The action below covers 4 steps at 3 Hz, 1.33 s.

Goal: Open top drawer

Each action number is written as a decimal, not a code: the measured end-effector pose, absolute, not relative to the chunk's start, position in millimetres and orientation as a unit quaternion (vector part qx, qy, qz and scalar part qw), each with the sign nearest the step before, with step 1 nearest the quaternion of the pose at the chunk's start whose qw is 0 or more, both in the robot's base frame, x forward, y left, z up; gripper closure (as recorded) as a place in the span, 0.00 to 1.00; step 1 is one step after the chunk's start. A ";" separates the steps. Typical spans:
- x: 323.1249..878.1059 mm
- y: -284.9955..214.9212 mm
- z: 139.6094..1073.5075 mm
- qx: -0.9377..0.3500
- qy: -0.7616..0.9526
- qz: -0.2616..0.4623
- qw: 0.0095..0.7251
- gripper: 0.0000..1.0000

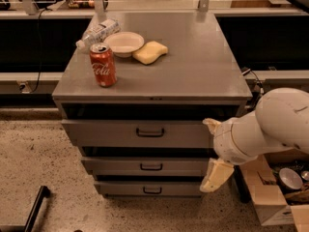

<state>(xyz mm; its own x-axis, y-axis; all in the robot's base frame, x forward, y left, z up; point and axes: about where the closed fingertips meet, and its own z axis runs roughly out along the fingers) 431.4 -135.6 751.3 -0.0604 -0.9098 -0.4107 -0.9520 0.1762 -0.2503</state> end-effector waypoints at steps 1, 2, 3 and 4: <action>468.0 -137.1 732.0 -0.642 0.721 0.012 0.260 0.00; 501.2 -144.1 714.3 -0.641 0.721 -0.004 0.262 0.00; 527.5 -150.3 695.2 -0.640 0.724 -0.004 0.257 0.00; 541.6 -153.2 679.3 -0.640 0.727 0.000 0.248 0.00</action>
Offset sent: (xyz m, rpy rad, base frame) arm 0.1120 -0.0201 -0.0601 -0.0672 -0.1138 -0.0341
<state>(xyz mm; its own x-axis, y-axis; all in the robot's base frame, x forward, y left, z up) 541.6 -153.2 679.3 -0.0583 -0.9307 -0.3611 -0.9310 0.1813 -0.3169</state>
